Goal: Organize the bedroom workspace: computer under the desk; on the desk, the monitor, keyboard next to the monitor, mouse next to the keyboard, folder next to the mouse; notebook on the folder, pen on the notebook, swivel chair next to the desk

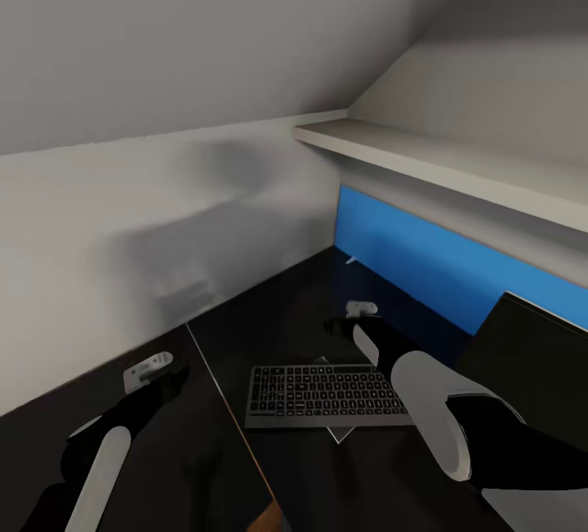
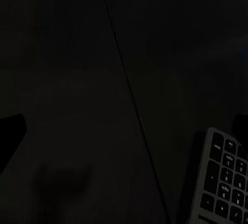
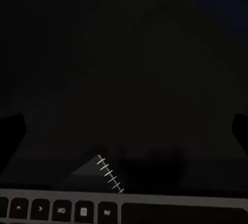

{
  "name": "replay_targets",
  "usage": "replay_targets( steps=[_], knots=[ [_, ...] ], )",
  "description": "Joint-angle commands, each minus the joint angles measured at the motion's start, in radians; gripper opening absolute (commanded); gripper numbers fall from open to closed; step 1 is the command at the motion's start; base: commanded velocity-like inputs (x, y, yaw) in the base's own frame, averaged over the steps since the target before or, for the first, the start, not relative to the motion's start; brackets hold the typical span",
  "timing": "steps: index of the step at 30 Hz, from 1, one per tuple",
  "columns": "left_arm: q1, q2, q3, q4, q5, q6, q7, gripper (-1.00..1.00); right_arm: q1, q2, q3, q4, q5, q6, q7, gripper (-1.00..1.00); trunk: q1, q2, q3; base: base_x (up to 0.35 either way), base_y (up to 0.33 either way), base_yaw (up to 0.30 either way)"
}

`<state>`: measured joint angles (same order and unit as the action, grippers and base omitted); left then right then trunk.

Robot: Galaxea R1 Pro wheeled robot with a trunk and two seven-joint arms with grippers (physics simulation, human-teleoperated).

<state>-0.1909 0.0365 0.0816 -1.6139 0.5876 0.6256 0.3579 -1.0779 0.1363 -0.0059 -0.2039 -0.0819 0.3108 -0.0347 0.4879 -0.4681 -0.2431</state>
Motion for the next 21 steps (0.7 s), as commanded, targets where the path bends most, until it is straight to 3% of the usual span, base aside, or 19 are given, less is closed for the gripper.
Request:
replay_targets(
  steps=[1,21],
  knots=[
    [-0.001,0.000,0.000,-0.001,0.011,0.003,0.009,1.00,-0.001,0.000,0.000,-0.002,-0.009,0.004,-0.004,1.00,0.000,-0.002,-0.003,0.000,0.000,0.000],
    [0.000,-0.001,0.000,-0.001,0.011,0.003,0.009,1.00,-0.001,0.000,-0.001,0.000,-0.009,0.004,-0.003,1.00,0.000,-0.002,-0.034,0.000,0.000,0.000]
  ],
)
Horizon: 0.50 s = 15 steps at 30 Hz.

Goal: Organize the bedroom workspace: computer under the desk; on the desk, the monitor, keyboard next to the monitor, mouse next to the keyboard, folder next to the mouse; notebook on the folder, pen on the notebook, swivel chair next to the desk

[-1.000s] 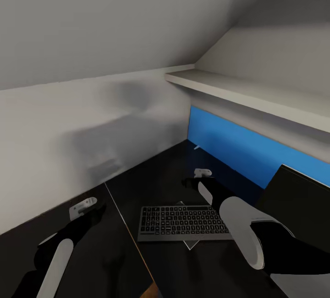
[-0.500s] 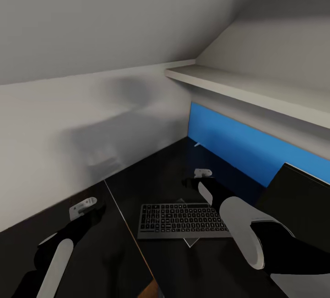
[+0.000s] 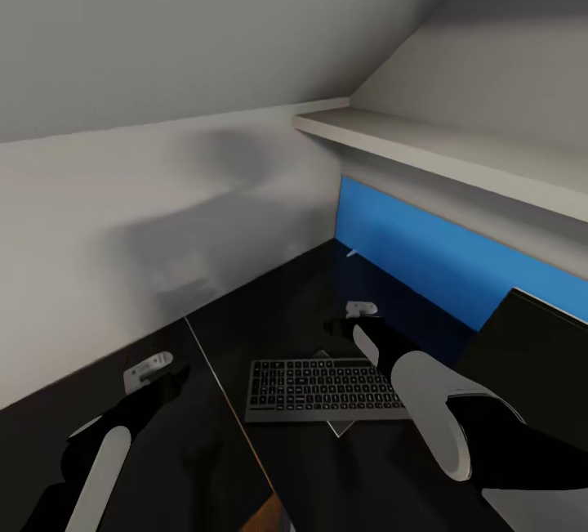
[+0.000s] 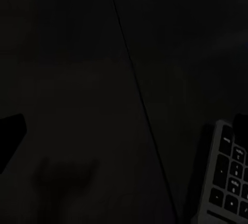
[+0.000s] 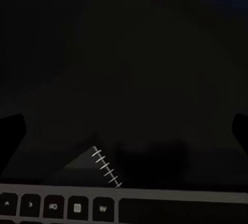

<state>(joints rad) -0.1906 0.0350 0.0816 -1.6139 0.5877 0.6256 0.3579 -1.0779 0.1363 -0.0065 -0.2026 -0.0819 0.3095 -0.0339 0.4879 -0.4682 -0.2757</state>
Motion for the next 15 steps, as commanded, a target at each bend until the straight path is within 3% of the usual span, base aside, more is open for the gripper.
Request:
replay_targets(
  steps=[1,15],
  knots=[
    [-0.001,0.000,0.000,-0.001,0.011,0.003,0.009,1.00,0.000,0.000,-0.001,-0.002,-0.009,0.005,-0.004,1.00,0.000,-0.002,-0.003,0.000,0.000,0.000],
    [-0.001,0.000,0.000,-0.001,0.011,0.003,0.009,1.00,0.000,0.000,0.000,-0.002,-0.009,0.005,-0.003,1.00,0.000,-0.002,-0.025,0.000,0.000,0.000]
  ],
)
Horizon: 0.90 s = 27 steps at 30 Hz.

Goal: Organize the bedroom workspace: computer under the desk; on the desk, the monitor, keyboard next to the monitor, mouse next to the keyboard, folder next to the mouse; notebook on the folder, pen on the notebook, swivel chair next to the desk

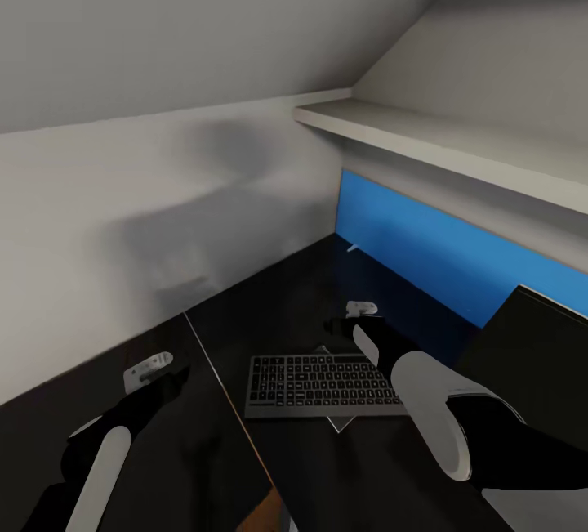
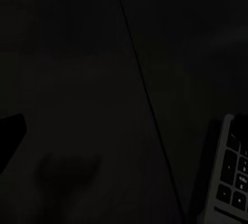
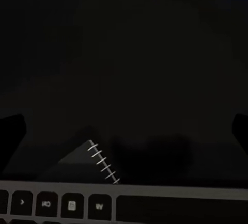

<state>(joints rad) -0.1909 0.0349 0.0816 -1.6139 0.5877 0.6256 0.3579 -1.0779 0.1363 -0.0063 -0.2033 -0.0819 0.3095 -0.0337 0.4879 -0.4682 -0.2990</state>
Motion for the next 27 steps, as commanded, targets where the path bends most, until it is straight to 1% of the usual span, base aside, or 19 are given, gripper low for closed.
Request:
replay_targets(
  steps=[1,27],
  knots=[
    [0.000,0.000,0.000,-0.001,0.011,0.003,0.009,1.00,0.000,0.000,0.000,-0.002,-0.009,0.005,-0.003,1.00,0.000,-0.002,-0.003,0.000,0.000,0.000],
    [0.000,0.000,0.000,-0.001,0.011,0.003,0.009,1.00,0.000,0.000,0.000,-0.001,-0.008,0.004,-0.003,1.00,0.000,-0.002,-0.044,0.000,0.000,0.000]
  ],
)
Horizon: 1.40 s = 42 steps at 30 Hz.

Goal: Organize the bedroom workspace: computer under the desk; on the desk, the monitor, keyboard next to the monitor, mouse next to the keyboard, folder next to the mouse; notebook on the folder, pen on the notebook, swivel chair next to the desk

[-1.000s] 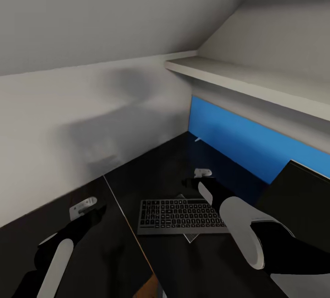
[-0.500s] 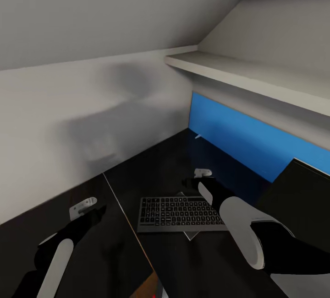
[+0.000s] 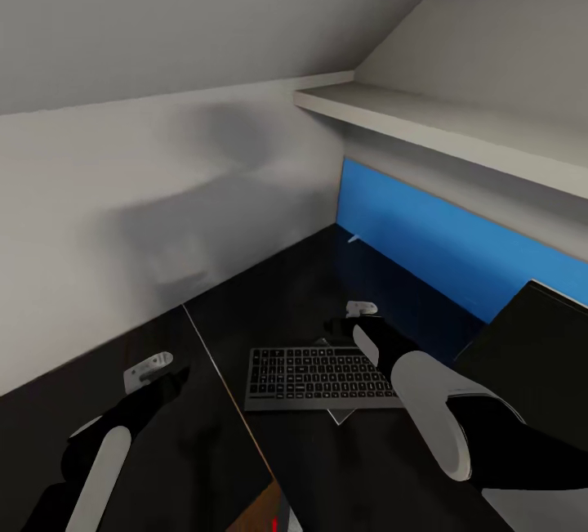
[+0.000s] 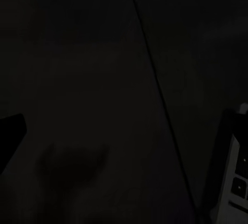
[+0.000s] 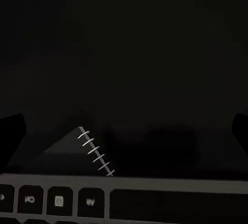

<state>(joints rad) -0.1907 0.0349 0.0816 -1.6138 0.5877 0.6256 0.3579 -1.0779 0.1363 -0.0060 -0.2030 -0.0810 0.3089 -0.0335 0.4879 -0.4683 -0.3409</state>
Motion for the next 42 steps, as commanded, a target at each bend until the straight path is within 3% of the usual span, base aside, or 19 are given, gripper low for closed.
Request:
replay_targets(
  steps=[1,19,42],
  knots=[
    [-0.001,0.000,0.000,-0.001,0.011,0.003,0.009,1.00,0.000,0.000,0.000,-0.001,-0.009,0.005,-0.004,1.00,0.000,-0.002,-0.003,0.000,0.000,0.000],
    [0.000,0.000,0.000,-0.001,0.011,0.003,0.009,1.00,0.000,0.000,0.000,-0.002,-0.009,0.005,-0.004,1.00,0.000,-0.002,-0.030,0.000,0.000,0.000],
    [0.000,0.000,0.000,-0.002,0.011,0.003,0.009,1.00,0.000,0.000,-0.002,-0.005,-0.014,0.006,-0.002,1.00,0.000,-0.002,-0.033,0.000,0.000,0.000]
  ],
)
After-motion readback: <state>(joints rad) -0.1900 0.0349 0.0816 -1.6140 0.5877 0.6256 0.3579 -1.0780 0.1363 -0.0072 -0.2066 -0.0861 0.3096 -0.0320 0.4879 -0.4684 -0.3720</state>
